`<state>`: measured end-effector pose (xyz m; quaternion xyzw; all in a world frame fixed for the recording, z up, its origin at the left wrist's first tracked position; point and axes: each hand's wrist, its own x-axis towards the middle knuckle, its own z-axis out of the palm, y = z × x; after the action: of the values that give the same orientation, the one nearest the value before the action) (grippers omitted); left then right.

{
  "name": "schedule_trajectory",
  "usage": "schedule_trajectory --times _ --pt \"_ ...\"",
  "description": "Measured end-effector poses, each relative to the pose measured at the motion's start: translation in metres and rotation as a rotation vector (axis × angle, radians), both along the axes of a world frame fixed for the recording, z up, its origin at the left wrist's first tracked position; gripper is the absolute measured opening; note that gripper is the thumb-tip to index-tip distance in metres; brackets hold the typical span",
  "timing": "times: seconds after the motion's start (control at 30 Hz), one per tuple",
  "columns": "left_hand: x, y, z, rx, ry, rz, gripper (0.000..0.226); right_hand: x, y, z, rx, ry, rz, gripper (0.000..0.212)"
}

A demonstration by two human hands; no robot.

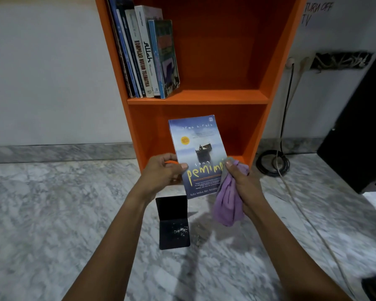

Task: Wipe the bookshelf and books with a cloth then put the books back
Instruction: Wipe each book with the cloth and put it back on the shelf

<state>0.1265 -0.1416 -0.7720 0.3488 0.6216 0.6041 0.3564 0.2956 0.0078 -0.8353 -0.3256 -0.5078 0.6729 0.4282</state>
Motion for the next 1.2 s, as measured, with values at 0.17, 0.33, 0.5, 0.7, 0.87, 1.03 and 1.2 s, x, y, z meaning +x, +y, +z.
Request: schedule_trajectory --times 0.17,0.33,0.5,0.7,0.87,1.03,1.2 --pt "-0.004 0.011 -0.002 -0.042 0.114 0.095 0.013 -0.011 0.003 0.011 0.322 -0.097 -0.113 0.028" --pt "-0.01 0.029 0.016 0.036 0.263 0.158 0.016 -0.026 0.025 0.036 0.493 -0.301 -0.101 0.029" --pt "-0.035 0.059 0.047 0.088 0.514 0.303 0.02 -0.06 0.047 0.085 0.702 -0.345 -0.23 0.025" --pt "-0.065 0.107 0.106 0.171 0.743 0.56 0.024 -0.122 0.091 0.151 0.889 -0.395 -0.335 0.032" --pt "-0.096 0.147 0.135 0.19 0.835 0.734 0.022 -0.183 0.127 0.188 0.93 -0.421 -0.257 0.038" --pt "-0.129 0.178 0.124 0.145 0.831 0.848 0.022 -0.232 0.144 0.18 0.935 -0.489 -0.064 0.028" --pt "-0.148 0.183 0.111 0.113 0.796 0.922 0.023 -0.259 0.141 0.146 0.847 -0.441 0.002 0.036"
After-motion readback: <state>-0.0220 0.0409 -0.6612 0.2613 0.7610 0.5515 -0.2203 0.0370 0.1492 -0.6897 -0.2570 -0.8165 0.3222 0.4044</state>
